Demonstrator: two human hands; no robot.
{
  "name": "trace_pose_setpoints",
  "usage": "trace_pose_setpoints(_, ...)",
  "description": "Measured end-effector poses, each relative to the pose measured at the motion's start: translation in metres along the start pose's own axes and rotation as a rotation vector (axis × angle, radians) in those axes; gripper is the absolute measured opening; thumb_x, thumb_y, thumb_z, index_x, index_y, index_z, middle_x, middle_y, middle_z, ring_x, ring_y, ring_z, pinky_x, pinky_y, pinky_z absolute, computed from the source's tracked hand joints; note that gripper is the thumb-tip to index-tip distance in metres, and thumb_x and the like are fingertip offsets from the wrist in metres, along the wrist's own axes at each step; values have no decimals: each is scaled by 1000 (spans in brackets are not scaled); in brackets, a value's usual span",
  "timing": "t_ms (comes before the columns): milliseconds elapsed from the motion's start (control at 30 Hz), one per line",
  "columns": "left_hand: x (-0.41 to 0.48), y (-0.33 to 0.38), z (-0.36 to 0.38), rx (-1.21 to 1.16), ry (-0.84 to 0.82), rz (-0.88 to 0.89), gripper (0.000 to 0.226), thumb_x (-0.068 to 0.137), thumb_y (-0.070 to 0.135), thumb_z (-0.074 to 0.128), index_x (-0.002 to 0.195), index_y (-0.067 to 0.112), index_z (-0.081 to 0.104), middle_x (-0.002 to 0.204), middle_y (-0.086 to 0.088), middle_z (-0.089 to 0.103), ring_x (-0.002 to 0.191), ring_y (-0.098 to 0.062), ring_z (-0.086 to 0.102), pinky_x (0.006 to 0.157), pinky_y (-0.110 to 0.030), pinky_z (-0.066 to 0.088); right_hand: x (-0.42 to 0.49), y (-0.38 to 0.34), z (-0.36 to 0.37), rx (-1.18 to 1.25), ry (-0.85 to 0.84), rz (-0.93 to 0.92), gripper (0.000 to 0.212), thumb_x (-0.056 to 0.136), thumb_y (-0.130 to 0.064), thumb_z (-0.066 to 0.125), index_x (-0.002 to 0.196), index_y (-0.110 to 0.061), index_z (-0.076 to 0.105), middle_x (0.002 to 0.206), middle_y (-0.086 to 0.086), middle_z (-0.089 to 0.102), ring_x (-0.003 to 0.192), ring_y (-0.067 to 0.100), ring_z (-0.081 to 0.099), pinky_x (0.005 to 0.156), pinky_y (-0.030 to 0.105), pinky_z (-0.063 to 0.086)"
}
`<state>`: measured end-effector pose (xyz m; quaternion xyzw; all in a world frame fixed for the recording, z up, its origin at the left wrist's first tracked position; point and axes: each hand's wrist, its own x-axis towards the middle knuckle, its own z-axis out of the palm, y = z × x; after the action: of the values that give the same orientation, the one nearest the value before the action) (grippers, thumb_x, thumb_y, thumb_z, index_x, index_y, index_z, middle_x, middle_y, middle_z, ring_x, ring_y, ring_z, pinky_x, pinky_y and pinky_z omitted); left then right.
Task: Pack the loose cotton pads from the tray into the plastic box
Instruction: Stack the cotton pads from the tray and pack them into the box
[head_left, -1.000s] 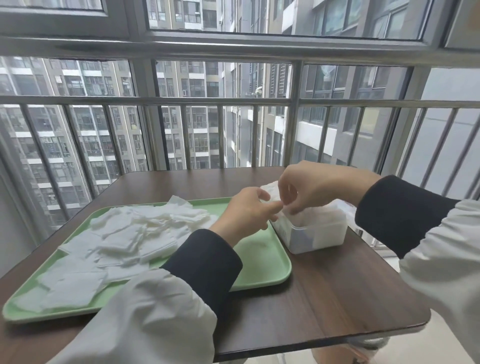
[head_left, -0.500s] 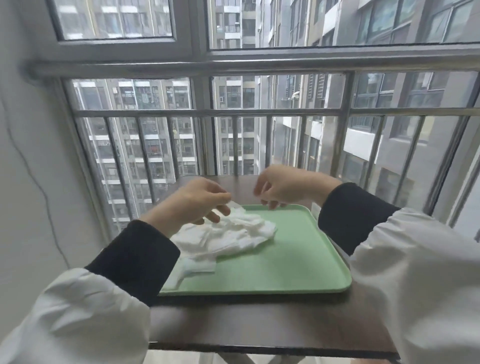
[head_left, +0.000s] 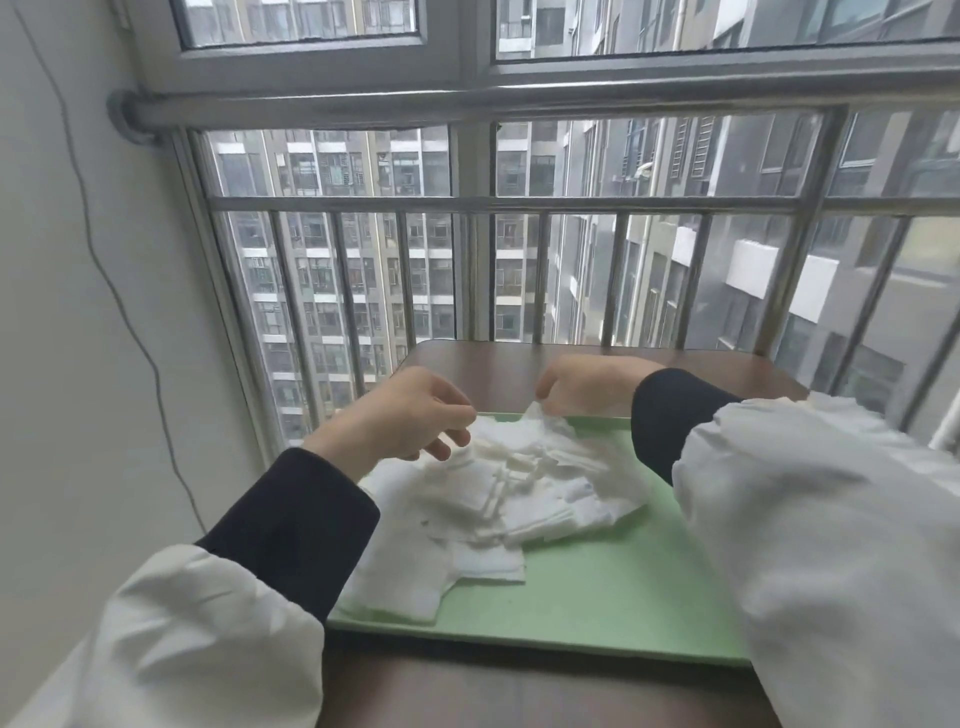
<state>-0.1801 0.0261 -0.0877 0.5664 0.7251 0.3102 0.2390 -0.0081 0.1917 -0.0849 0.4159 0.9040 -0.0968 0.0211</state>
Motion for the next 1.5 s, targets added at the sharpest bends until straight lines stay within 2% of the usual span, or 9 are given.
trace_pose_setpoints(67,4,0,2,-8,1,15,8,96,28,63,95,27,70,82,10,78,60,-2,69,50,-17,45,7,0,3,9,20,-23,21,93,-27,62,112,-23,69,99,-11,64,97,18,60,83,30,48)
trace_pose_setpoints(267,16,14,9,102,-7,107,15,90,23,73,105,23,74,96,4,76,77,-5,69,64,-20,52,5,2,0,109,146,-77,7,94,-27,60,87,-27,60,87,-10,61,80,10,59,59,22,39)
trace_pose_setpoints(433,25,39,27,325,-137,150,30,85,33,79,114,24,75,115,6,71,105,-13,65,95,-30,51,-28,7,-18,433,308,-71,8,95,-25,64,91,-18,65,91,2,69,78,15,67,65,25,57)
trace_pose_setpoints(667,34,47,43,469,-154,69,45,79,38,84,119,23,69,115,3,69,105,-20,64,96,-38,53,-75,14,-18,774,555,-60,13,94,-20,68,101,-10,66,97,8,69,85,23,70,63,34,63)
trace_pose_setpoints(867,27,65,41,449,-196,86,45,86,29,79,126,17,62,118,3,64,111,-21,61,98,-37,51,-100,23,0,1089,563,-63,7,93,-15,70,96,-12,65,96,12,71,83,25,72,64,39,63)
trace_pose_setpoints(1000,20,68,35,57,-236,234,15,91,-3,62,101,8,59,105,-3,67,91,-23,66,79,-27,54,-103,33,11,1150,590,-54,9,93,-15,70,98,-10,65,92,9,74,71,21,74,56,34,60)
trace_pose_setpoints(1233,18,59,52,-502,-157,216,40,85,40,76,117,18,66,100,-6,76,82,-20,73,68,-31,59,-102,30,20,1150,550,-112,14,93,-20,71,100,-9,66,86,3,77,68,14,72,52,25,53)
trace_pose_setpoints(1367,17,53,54,-587,-145,247,40,77,16,84,113,12,68,93,-7,78,81,-19,75,63,-24,57,-104,26,22,1128,559,-130,14,93,-21,71,99,-9,67,84,0,77,67,8,69,51,21,50)
trace_pose_setpoints(1500,16,52,53,-704,-164,240,49,69,15,83,114,6,67,94,-13,77,78,-21,73,64,-23,57,-106,26,21,1161,592,-71,14,96,-24,67,103,-12,66,94,3,75,77,12,70,56,22,52)
